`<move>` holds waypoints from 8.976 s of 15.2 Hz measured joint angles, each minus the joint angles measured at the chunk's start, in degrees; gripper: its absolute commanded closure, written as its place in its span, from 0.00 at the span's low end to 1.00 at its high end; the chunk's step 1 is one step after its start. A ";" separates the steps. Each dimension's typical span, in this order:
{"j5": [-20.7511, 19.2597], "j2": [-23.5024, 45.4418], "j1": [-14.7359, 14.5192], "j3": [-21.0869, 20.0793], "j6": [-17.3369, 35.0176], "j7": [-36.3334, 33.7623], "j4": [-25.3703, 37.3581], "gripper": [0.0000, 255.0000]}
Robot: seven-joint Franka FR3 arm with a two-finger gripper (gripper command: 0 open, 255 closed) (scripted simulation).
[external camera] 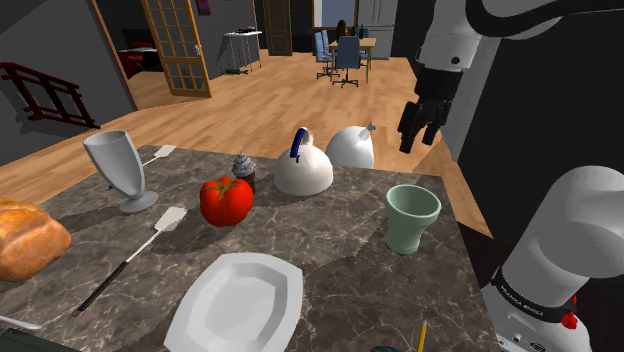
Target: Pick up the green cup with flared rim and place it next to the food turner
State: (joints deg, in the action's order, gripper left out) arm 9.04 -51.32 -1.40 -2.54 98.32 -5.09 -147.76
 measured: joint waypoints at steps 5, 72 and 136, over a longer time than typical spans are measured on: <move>2.30 -5.85 -1.44 -1.18 3.19 -0.45 -10.47 0.00; 1.77 -1.34 -2.17 -0.37 -16.83 -4.68 13.93 1.00; -8.45 65.14 -8.40 -25.78 17.58 -34.64 48.57 1.00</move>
State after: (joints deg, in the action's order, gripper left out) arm 0.60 13.82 -9.80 -28.32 115.91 -39.73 -99.19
